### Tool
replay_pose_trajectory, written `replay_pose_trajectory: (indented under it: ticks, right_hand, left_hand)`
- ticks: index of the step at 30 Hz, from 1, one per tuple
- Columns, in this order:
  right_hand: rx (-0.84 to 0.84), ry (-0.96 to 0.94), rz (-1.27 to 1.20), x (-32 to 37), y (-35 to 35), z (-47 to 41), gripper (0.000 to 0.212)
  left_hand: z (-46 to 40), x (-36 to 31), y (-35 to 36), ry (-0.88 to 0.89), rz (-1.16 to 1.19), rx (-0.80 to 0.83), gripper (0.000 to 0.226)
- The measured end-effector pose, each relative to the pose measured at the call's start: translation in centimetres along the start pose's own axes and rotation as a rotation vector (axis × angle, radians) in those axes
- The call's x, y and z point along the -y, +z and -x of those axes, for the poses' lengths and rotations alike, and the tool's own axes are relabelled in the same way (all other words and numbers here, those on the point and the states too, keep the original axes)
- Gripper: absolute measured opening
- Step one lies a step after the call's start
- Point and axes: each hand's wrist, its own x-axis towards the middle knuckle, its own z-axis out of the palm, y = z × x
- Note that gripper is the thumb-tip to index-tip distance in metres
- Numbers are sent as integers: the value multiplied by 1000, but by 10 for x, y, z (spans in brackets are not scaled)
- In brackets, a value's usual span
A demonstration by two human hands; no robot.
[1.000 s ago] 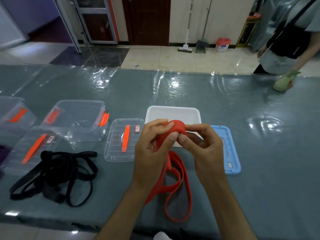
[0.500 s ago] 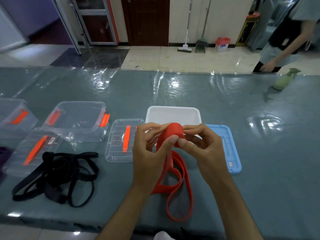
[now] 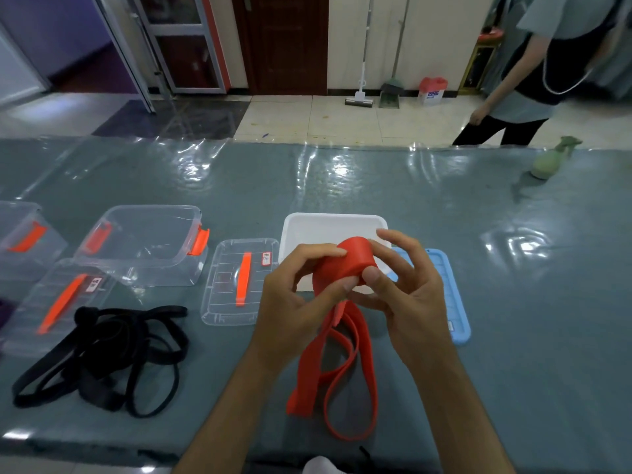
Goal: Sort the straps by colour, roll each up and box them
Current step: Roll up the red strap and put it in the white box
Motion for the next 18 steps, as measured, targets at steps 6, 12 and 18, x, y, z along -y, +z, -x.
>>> replay_pose_trajectory:
  ticks: [6, 12, 18]
  right_hand:
    - [7, -48, 182, 4, -8, -7, 40]
    - [64, -109, 109, -4, -3, -16, 36]
    - [115, -34, 104, -13, 0, -21, 28]
  left_hand:
    - [-11, -4, -14, 70, -69, 65, 28]
    - [-23, -1, -19, 5, -54, 121, 33]
    - [-25, 2, -31, -106, 78, 28, 47]
